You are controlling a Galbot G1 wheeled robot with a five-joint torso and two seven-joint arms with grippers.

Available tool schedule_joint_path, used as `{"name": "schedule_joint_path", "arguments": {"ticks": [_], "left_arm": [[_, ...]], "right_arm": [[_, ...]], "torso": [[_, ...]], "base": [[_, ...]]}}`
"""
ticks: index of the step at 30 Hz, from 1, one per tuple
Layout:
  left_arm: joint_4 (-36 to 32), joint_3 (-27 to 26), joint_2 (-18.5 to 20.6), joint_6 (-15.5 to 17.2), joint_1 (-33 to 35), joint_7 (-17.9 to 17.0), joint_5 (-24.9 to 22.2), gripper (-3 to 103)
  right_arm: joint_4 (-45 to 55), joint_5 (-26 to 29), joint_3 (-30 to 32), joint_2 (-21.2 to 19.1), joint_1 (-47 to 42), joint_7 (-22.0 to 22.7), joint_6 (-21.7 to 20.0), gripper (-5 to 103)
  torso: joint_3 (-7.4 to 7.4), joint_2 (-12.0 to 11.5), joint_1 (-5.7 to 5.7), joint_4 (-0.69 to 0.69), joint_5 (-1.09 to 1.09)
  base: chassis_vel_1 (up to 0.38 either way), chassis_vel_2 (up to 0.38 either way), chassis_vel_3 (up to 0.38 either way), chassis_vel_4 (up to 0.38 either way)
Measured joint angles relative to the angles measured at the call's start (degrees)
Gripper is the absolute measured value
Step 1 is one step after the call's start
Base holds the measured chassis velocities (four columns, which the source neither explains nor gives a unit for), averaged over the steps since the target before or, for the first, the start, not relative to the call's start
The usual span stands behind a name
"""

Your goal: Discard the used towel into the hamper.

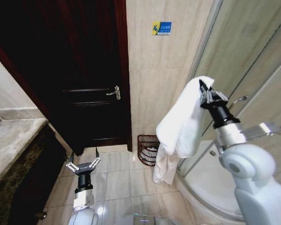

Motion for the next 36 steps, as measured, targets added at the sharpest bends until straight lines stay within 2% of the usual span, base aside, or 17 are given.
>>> {"name": "schedule_joint_path", "arguments": {"ticks": [3, 5, 9, 12, 13, 14, 16, 17, 18, 22, 23, 27, 31, 36], "left_arm": [[0.5, -0.5, 0.0, -0.8, 0.3, 0.1, -0.6, 100], [2.4, -0.9, 0.0, -2.4, 0.7, 0.1, -1.6, 100], [3.7, -0.9, 0.0, -3.3, 0.8, 0.1, -1.5, 100], [3.9, -1.0, 0.0, -3.4, 0.8, 0.0, -1.4, 100], [3.8, -1.1, 0.0, -3.4, 0.7, -0.1, -1.5, 100], [3.8, -1.1, 0.0, -3.4, 0.7, -0.1, -1.5, 100], [3.7, -1.3, 0.0, -3.3, 0.6, -0.2, -1.7, 100], [3.6, -1.4, 0.0, -3.3, 0.6, -0.2, -1.9, 100], [3.6, -1.4, 0.0, -3.3, 0.6, -0.2, -1.9, 100], [2.8, -1.6, 0.0, -3.2, 0.5, -0.3, -2.8, 100], [2.8, -1.6, 0.0, -3.2, 0.5, -0.3, -2.8, 100], [1.9, -1.6, 0.0, -2.9, 0.1, -0.4, -3.4, 100], [1.5, -1.7, 0.0, -2.7, 0.2, -0.4, -3.9, 100], [1.4, -1.9, 0.0, -2.6, 0.2, -0.6, -4.7, 100]], "right_arm": [[-2.3, 2.0, -0.3, -1.5, 4.4, 0.0, -0.4, 3], [-8.0, 5.3, -1.5, -3.9, 12.4, -0.2, -1.2, 3], [-12.2, 7.8, -3.0, -5.3, 18.6, -0.2, -2.5, 3], [-16.9, 11.0, -7.2, -7.4, 28.9, 1.6, -4.2, 3], [-19.7, 11.7, -10.2, -8.3, 34.9, 1.9, -4.4, 3], [-19.7, 11.7, -10.2, -8.3, 34.9, 1.9, -4.4, 3], [-23.8, 12.7, -15.4, -8.6, 43.4, 2.5, -4.9, 3], [-26.0, 13.3, -18.0, -8.5, 47.5, 2.8, -5.3, 3], [-26.0, 13.3, -18.0, -8.5, 47.5, 2.8, -5.3, 3], [-34.8, 14.5, -26.3, -6.3, 63.2, 4.2, -7.3, 3], [-34.8, 14.5, -26.3, -6.3, 63.2, 4.2, -7.3, 3], [-45.0, 13.9, -32.4, -3.5, 73.6, 3.9, -7.8, 3], [-49.7, 13.1, -34.5, -1.9, 78.0, 3.2, -7.5, 3], [-60.0, 11.1, -38.8, 2.7, 86.2, 2.0, -5.8, 3]], "torso": [[0.00, 0.0, 0.00, 0.01, -0.02], [0.00, 0.0, 0.00, 0.01, -0.02], [0.00, 0.0, 0.01, 0.00, 0.01], [0.01, 0.0, 0.01, 0.01, 0.01], [0.00, 0.0, 0.00, 0.01, -0.04], [0.00, 0.0, 0.00, 0.01, -0.04], [0.00, 0.0, 0.00, 0.00, -0.04], [0.00, 0.0, 0.00, 0.00, 0.00], [0.00, 0.0, 0.00, 0.00, 0.00], [0.00, 0.0, 0.00, 0.01, -0.05], [0.00, 0.0, 0.00, 0.01, -0.05], [0.00, 0.0, 0.00, 0.01, 0.00], [0.00, 0.0, 0.01, 0.00, 0.00], [0.00, 0.0, 0.00, 0.01, -0.04]], "base": [[0.000, 0.000, 0.000, 0.000], [0.000, 0.000, 0.000, 0.000], [0.000, 0.000, 0.000, 0.000], [0.000, 0.000, 0.000, 0.000], [0.000, 0.000, 0.000, 0.000], [0.000, 0.000, 0.000, 0.000], [0.000, 0.000, 0.000, 0.000], [0.000, 0.000, 0.000, 0.000], [0.000, 0.000, 0.000, 0.000], [0.000, 0.000, 0.000, 0.000], [0.000, 0.000, 0.000, 0.000], [0.000, 0.000, 0.000, 0.000], [0.000, 0.000, 0.000, 0.000], [0.000, 0.000, 0.000, 0.000]]}}
